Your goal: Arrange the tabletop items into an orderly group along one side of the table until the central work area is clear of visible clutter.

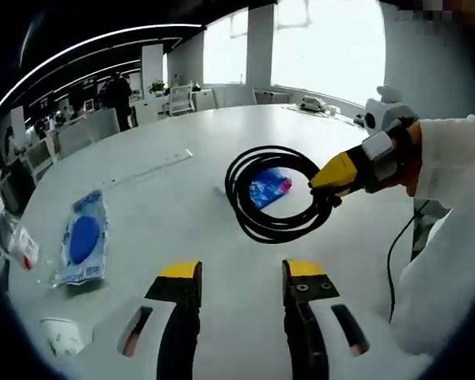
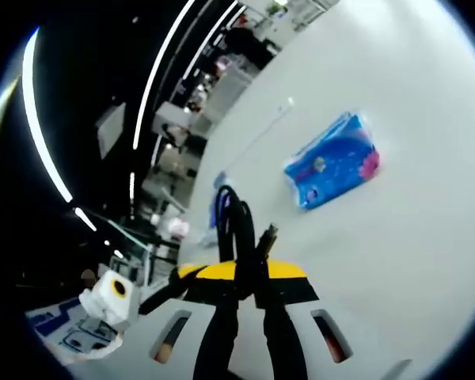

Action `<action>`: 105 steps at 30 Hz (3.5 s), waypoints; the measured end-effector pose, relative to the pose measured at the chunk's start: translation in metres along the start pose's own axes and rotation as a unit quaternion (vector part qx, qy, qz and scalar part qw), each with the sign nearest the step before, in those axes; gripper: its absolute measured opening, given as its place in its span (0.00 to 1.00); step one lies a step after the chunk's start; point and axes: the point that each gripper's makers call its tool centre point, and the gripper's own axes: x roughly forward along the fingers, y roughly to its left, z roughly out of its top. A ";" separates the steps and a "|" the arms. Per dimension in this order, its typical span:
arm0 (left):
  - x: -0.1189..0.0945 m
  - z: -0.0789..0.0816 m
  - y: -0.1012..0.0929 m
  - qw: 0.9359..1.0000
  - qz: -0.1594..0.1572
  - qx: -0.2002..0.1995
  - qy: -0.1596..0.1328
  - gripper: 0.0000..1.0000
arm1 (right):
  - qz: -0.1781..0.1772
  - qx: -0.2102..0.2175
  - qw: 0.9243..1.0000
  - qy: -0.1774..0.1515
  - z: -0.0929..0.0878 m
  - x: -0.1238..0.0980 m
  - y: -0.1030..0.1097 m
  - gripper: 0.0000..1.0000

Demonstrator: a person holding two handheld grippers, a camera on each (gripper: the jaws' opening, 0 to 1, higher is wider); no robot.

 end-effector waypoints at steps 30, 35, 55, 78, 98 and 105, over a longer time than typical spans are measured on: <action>0.000 -0.015 -0.006 0.999 -0.012 0.017 0.027 0.47 | -0.132 -0.028 0.989 0.056 -0.018 0.003 -0.078 0.10; 0.000 -0.015 -0.008 0.999 -0.017 0.027 0.030 0.47 | -0.143 -0.057 0.986 0.062 -0.018 0.003 -0.081 0.11; -0.001 -0.022 -0.008 0.999 -0.018 0.015 0.034 0.47 | -0.142 -0.084 0.985 0.053 -0.016 -0.001 -0.082 0.07; 0.002 -0.030 -0.006 0.999 -0.017 0.002 0.047 0.46 | -0.130 -0.180 0.974 0.053 -0.008 -0.002 -0.069 0.08; 0.003 -0.037 -0.004 0.998 -0.017 -0.007 0.054 0.45 | -0.134 -0.166 0.974 0.075 -0.020 0.004 -0.080 0.10; 0.004 -0.041 -0.003 0.998 -0.017 -0.020 0.061 0.44 | -0.132 -0.149 0.977 0.070 -0.019 0.005 -0.082 0.09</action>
